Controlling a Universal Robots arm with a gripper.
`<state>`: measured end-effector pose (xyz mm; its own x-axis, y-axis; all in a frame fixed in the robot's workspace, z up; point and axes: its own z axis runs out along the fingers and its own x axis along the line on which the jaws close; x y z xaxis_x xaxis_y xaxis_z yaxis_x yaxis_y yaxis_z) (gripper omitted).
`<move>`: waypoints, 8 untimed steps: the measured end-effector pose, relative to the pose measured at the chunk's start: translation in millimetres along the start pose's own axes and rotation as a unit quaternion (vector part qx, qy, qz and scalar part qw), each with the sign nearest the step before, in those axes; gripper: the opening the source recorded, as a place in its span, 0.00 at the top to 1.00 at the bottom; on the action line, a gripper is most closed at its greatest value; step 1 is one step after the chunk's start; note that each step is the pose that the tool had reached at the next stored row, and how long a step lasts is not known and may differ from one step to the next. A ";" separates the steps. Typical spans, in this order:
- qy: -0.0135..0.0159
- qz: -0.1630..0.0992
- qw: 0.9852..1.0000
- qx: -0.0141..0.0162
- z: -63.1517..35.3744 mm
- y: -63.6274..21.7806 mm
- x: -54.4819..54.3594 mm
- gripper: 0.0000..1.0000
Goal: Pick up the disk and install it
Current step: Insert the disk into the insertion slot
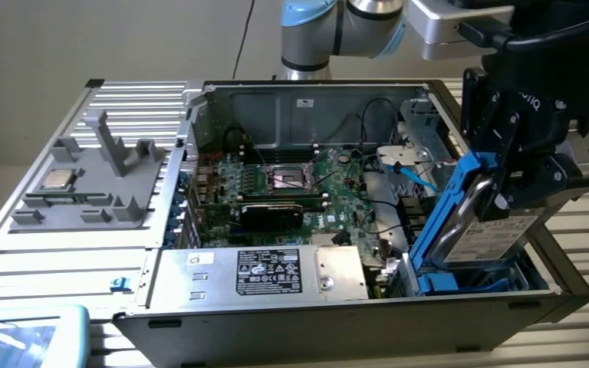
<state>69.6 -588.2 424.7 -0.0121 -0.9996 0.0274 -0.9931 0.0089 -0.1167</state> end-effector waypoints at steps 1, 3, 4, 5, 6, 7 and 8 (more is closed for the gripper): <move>0.000 0.000 1.000 0.000 0.7 0.1 0.0 0.63; 0.000 0.000 1.000 0.000 1.9 0.2 0.0 0.63; 0.000 0.000 1.000 0.000 2.5 0.3 0.0 0.63; 0.000 0.000 1.000 0.000 3.2 0.4 0.0 0.63; 0.000 0.000 1.000 0.000 3.8 0.4 0.0 0.63; 0.000 0.000 1.000 0.000 4.5 0.5 0.0 0.63; 0.000 0.000 1.000 0.000 5.2 0.6 -0.1 0.63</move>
<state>69.7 -588.3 419.4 -0.0121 -0.9996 0.0273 -0.9931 0.0088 -0.1167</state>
